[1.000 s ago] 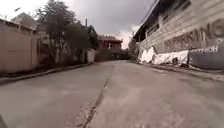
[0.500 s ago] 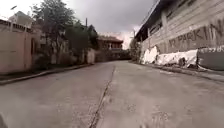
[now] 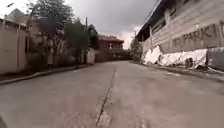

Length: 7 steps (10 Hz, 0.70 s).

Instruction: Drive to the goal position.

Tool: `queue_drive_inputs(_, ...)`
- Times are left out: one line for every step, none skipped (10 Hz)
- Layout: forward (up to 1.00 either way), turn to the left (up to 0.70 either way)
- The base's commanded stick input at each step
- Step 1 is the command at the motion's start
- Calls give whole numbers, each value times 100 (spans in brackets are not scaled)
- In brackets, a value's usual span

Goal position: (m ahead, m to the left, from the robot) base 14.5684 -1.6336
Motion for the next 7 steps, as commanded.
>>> queue_drive_inputs(100, 0)
queue_drive_inputs(100, 0)
queue_drive_inputs(100, 0)
queue_drive_inputs(100, 0)
queue_drive_inputs(100, 0)
queue_drive_inputs(100, 0)
queue_drive_inputs(100, 0)
